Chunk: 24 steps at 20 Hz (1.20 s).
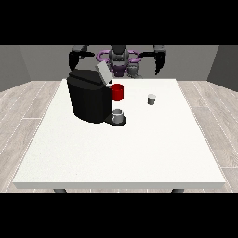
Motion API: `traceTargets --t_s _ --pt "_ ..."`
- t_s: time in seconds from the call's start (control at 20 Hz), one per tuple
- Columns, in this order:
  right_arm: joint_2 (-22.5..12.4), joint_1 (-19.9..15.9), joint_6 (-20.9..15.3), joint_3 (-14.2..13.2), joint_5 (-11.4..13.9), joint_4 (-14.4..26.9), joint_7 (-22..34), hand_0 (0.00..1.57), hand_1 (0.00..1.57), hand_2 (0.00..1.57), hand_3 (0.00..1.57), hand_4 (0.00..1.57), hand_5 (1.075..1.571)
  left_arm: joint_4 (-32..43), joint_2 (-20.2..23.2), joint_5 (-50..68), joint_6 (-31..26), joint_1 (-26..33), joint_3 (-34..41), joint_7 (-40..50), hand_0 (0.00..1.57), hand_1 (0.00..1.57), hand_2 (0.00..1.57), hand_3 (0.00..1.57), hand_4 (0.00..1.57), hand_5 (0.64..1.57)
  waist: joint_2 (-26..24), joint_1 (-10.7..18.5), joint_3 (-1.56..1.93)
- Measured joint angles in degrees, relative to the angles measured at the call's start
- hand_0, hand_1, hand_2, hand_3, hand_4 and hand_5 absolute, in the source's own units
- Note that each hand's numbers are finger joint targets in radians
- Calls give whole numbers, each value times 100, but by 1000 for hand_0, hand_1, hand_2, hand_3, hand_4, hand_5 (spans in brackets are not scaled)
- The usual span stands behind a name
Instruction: Insert the coffee pod into the coffee machine and close the lid
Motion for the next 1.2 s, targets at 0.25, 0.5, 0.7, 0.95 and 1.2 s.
traceTargets --t_s 0.25,0.5,0.7,0.95,1.2 --pt "138 -100 -7 156 40 -38 -212 0 0 0 0 367 1571 534 552 -435 -41 -459 246 51 0 0 0 0 0 1571 335 -223 9" --pt "160 -421 10 254 28 -162 -246 0 0 0 0 288 1571 1260 950 -1024 75 -905 329 -257 0 0 0 0 0 1571 796 -489 8" --pt "188 -574 5 383 100 -164 -430 0 0 0 0 403 1571 1855 1159 -1490 282 -1264 356 -457 0 0 0 0 0 1571 1157 -654 9" --pt "178 -668 -66 387 170 -178 -361 0 0 0 0 486 1571 2646 1443 -1860 259 -1734 415 -555 0 0 0 0 0 1571 1363 -810 8" --pt "123 -874 -66 284 156 22 -365 0 0 0 0 467 1571 3328 1630 -2098 144 -2143 447 -588 0 0 0 0 0 1571 1675 -815 10"
